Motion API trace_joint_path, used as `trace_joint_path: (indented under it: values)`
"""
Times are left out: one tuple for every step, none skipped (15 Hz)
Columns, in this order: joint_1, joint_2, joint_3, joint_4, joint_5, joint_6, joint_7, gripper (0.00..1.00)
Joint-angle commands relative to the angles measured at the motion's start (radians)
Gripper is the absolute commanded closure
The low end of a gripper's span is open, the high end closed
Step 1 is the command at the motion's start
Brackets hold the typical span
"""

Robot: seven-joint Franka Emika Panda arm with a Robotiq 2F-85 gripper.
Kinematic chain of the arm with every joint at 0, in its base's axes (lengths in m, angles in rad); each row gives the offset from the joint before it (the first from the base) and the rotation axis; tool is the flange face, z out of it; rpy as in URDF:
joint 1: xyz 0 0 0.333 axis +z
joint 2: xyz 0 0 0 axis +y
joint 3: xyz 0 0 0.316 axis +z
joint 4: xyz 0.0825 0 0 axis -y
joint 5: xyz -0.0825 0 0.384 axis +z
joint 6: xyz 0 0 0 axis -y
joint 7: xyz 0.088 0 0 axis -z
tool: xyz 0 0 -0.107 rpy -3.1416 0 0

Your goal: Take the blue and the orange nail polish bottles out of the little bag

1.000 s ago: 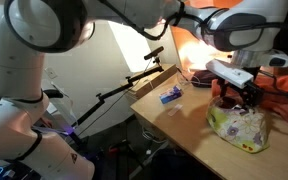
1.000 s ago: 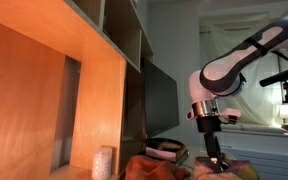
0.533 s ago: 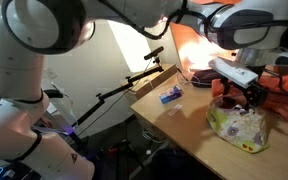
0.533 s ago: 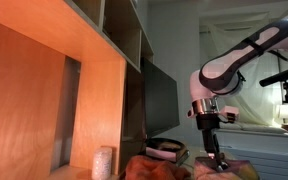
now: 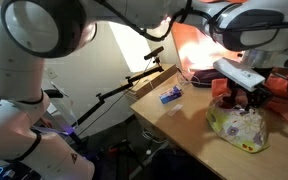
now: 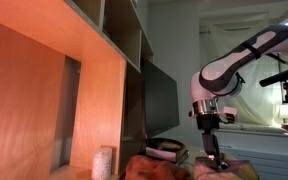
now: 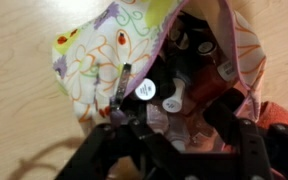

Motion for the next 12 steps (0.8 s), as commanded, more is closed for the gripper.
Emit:
trace_joint_path:
  values:
    - [0.017, 0.028, -0.009, 0.054, -0.013, -0.052, 0.027, 0.45]
    - [0.020, 0.031, -0.011, 0.057, -0.017, -0.056, 0.029, 0.51]
    - [0.023, 0.033, -0.011, 0.059, -0.019, -0.061, 0.031, 0.32]
    - [0.024, 0.035, -0.011, 0.062, -0.020, -0.065, 0.030, 0.19]
    - [0.026, 0.037, -0.012, 0.066, -0.022, -0.071, 0.031, 0.18]
    - [0.027, 0.040, -0.012, 0.071, -0.023, -0.078, 0.031, 0.23]
    - [0.028, 0.043, -0.012, 0.078, -0.025, -0.088, 0.029, 0.49]
    - [0.032, 0.045, -0.015, 0.081, -0.030, -0.094, 0.034, 0.48]
    - [0.032, 0.047, -0.014, 0.085, -0.031, -0.098, 0.032, 0.52]
    - [0.035, 0.046, -0.016, 0.087, -0.037, -0.101, 0.034, 0.59]
    - [0.037, 0.047, -0.017, 0.090, -0.040, -0.105, 0.036, 0.67]
    - [0.037, 0.046, -0.016, 0.090, -0.042, -0.106, 0.033, 0.76]
